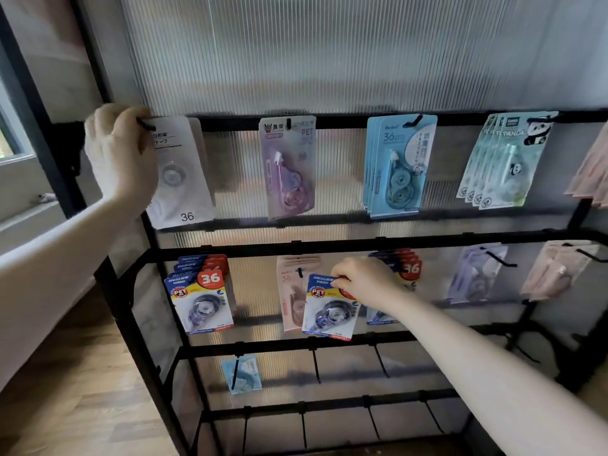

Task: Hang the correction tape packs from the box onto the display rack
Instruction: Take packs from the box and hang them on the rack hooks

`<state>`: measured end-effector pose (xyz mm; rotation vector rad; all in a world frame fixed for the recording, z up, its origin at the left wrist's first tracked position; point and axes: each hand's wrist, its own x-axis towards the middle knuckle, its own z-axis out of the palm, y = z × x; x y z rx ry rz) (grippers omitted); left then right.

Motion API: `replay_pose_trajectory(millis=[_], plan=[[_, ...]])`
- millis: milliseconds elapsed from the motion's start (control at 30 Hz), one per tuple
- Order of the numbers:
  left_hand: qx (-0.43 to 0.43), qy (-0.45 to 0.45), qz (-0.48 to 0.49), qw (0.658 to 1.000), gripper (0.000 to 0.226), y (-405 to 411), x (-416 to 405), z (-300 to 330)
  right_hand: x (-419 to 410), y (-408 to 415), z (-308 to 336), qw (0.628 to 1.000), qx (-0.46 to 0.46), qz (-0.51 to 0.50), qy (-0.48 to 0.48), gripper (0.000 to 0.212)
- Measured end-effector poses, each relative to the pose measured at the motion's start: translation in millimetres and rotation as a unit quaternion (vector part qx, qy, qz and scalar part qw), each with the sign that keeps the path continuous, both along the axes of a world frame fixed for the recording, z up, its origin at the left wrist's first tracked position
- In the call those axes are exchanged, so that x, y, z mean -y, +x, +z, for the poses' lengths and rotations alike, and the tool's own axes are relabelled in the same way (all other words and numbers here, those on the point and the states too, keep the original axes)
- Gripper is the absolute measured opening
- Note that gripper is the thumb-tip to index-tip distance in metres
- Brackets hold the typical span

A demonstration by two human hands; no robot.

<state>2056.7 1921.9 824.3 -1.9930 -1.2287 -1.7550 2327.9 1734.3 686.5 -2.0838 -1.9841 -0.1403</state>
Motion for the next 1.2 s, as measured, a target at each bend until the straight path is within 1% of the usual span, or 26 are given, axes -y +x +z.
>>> replay_pose_trajectory(millis=[100, 233, 300, 433, 533, 733, 900, 1033, 1200], plan=[[0.025, -0.006, 0.015, 1.0, 0.044, 10, 6, -16, 10, 9, -13, 1.0, 0.0, -0.013, -0.014, 0.022], [0.017, -0.035, -0.006, 0.999, 0.062, 22, 19, -40, 19, 25, -25, 0.999, 0.003, -0.023, -0.025, 0.022], [0.013, -0.05, -0.011, 0.999, 0.061, 28, 23, -50, 21, 34, -32, 0.999, -0.008, -0.021, -0.03, 0.024], [-0.064, -0.062, -0.009, 0.996, 0.059, 42, 29, -73, 21, 51, -43, 0.999, -0.022, -0.015, -0.041, 0.024], [-0.094, -0.051, -0.012, 0.994, 0.059, 54, 33, -81, 20, 59, -47, 0.999, -0.016, -0.004, -0.046, 0.025], [-0.141, -0.031, -0.022, 0.989, 0.058, 69, 42, -91, 18, 67, -47, 0.998, -0.034, 0.017, -0.05, 0.024], [-0.158, -0.029, -0.03, 0.987, 0.058, 72, 47, -95, 16, 71, -46, 0.997, -0.042, 0.032, -0.049, 0.022], [-0.174, -0.044, -0.022, 0.983, 0.059, 76, 56, -98, 20, 74, -43, 0.997, -0.048, 0.044, -0.044, 0.02], [-0.191, -0.052, -0.016, 0.98, 0.059, 84, 72, -104, 27, 81, -43, 0.997, -0.035, 0.052, -0.036, 0.026]])
